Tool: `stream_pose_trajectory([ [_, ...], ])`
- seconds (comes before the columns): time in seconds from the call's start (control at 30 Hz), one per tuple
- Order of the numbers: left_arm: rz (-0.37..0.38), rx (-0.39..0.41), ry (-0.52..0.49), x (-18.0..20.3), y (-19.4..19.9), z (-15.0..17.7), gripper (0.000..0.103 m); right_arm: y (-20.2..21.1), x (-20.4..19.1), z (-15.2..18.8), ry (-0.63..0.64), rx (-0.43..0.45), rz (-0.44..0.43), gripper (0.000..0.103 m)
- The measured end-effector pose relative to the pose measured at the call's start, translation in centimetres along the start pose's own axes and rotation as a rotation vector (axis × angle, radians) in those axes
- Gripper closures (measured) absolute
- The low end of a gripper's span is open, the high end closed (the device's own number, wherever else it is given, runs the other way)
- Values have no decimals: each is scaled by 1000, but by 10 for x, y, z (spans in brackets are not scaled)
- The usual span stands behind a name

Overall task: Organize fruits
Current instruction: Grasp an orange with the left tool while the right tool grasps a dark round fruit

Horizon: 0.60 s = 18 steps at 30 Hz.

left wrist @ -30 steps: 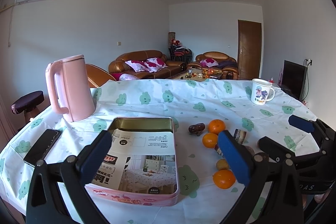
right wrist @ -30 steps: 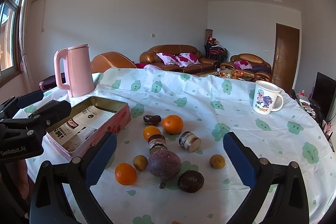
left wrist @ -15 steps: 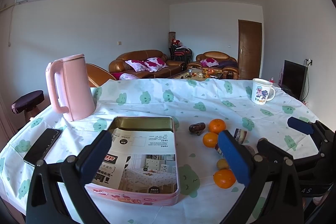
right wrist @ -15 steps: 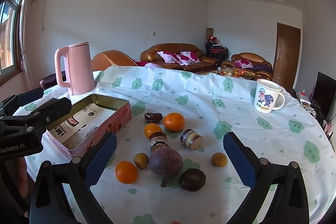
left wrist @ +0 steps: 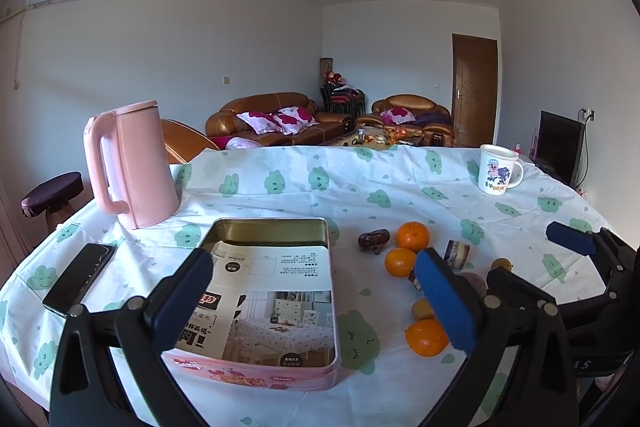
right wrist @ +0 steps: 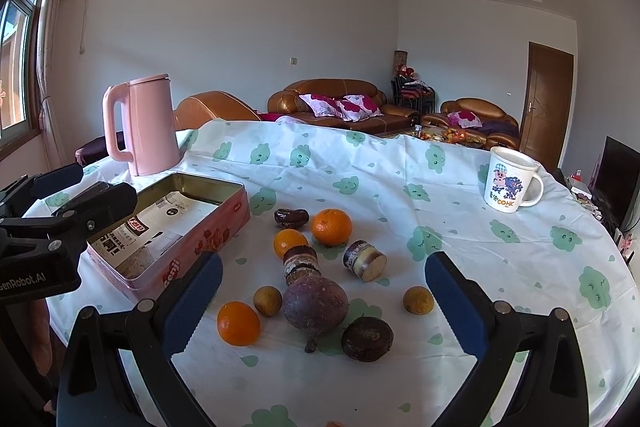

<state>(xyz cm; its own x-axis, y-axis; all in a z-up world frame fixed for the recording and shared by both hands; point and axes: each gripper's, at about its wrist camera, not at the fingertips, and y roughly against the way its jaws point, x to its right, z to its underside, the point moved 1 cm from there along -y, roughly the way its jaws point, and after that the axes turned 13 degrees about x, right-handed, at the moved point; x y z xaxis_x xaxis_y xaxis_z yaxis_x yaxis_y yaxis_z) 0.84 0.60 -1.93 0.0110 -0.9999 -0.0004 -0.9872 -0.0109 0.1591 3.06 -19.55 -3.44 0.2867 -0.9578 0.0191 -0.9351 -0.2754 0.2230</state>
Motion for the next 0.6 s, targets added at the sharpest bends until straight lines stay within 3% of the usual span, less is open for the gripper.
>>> stream_pose_trajectory([
  [0.23, 68, -50, -17, 23, -10, 22, 0, -3, 27, 21, 20, -27, 99, 1],
  [0.43, 136, -92, -61, 53, -17, 41, 3, -8, 47, 39, -3, -75, 91, 3],
  [0.5, 156, -104, -71, 59, -18, 45, 9, -12, 47, 43, -5, -102, 66, 20],
  [0.6, 194, -141, -71, 66, -23, 51, 17, -21, 44, 51, 0, -155, 37, 31],
])
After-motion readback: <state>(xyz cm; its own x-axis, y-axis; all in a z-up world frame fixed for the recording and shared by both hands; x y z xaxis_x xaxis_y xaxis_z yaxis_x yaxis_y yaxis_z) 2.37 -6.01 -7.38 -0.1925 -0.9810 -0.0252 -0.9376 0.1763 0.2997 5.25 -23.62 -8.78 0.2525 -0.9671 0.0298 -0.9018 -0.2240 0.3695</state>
